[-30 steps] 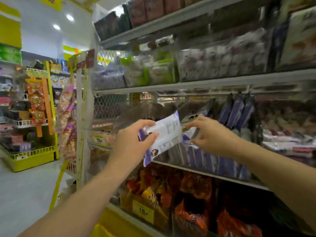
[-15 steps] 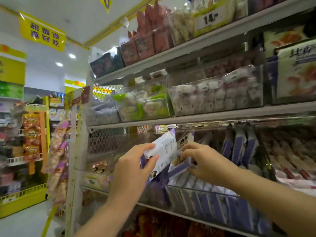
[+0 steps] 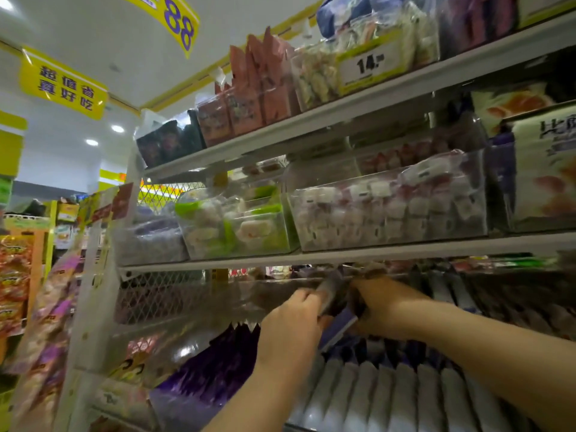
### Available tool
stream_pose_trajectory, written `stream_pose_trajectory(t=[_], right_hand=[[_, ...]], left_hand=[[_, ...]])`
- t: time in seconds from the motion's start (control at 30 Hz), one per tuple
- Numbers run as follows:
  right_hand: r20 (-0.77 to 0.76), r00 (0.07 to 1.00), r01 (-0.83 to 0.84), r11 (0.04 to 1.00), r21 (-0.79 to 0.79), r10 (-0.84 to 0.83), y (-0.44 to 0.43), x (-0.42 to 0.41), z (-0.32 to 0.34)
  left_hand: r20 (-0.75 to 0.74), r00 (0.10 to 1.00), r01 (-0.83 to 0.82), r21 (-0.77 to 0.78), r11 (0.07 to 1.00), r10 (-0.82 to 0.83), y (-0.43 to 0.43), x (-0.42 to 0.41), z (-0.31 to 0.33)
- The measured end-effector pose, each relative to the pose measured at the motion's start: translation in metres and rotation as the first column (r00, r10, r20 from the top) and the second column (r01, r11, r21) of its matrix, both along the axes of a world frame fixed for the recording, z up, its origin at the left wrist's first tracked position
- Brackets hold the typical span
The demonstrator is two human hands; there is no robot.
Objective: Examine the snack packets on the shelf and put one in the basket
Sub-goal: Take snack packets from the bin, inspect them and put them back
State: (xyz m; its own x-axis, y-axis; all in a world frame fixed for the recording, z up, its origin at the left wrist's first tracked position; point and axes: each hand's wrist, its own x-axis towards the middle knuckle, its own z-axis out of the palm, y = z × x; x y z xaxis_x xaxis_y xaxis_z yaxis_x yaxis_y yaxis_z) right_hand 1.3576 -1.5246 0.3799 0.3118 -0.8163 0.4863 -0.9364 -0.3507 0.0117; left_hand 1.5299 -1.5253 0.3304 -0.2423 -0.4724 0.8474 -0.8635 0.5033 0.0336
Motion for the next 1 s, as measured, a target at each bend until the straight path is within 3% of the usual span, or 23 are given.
stream_pose_trajectory(t=[0.13, 0.27, 0.4, 0.5, 0.67, 0.8, 0.87, 1.0], right_hand=[[-0.070, 0.997, 0.033, 0.994, 0.104, -0.026, -0.005, -0.005, -0.001], [-0.029, 0.998, 0.062, 0.998, 0.006, -0.062, -0.015, -0.001, 0.001], [-0.022, 0.999, 0.035, 0.997, -0.074, -0.037, -0.025, -0.001, 0.003], [-0.044, 0.999, 0.016, 0.999, -0.028, -0.017, -0.029, 0.000, 0.003], [-0.109, 0.994, 0.023, 1.000, -0.018, -0.025, -0.031, 0.008, 0.009], [-0.128, 0.991, 0.034, 0.999, -0.007, -0.035, -0.029, 0.006, 0.011], [-0.128, 0.991, 0.022, 1.000, 0.003, -0.021, -0.027, 0.003, 0.012], [-0.124, 0.992, -0.031, 0.999, 0.027, 0.034, -0.024, 0.005, 0.014]], left_hand=[[0.155, 0.986, 0.032, 0.129, 0.991, -0.052, -0.017, 0.000, -0.005], [0.222, 0.975, -0.025, 0.106, 0.994, 0.001, -0.031, -0.003, -0.002], [0.110, 0.993, 0.031, 0.144, 0.989, -0.047, -0.044, -0.006, 0.000], [0.075, 0.997, -0.004, 0.116, 0.993, -0.005, -0.053, -0.007, -0.002], [-0.127, 0.982, 0.161, 0.208, 0.965, -0.136, -0.058, -0.008, 0.001], [-0.289, 0.926, 0.272, 0.064, 0.960, -0.243, -0.060, 0.003, 0.003], [-0.298, 0.917, 0.291, 0.049, 0.955, -0.264, -0.059, 0.010, 0.003], [-0.130, 0.956, 0.283, 0.171, 0.944, -0.263, -0.053, 0.007, 0.002]])
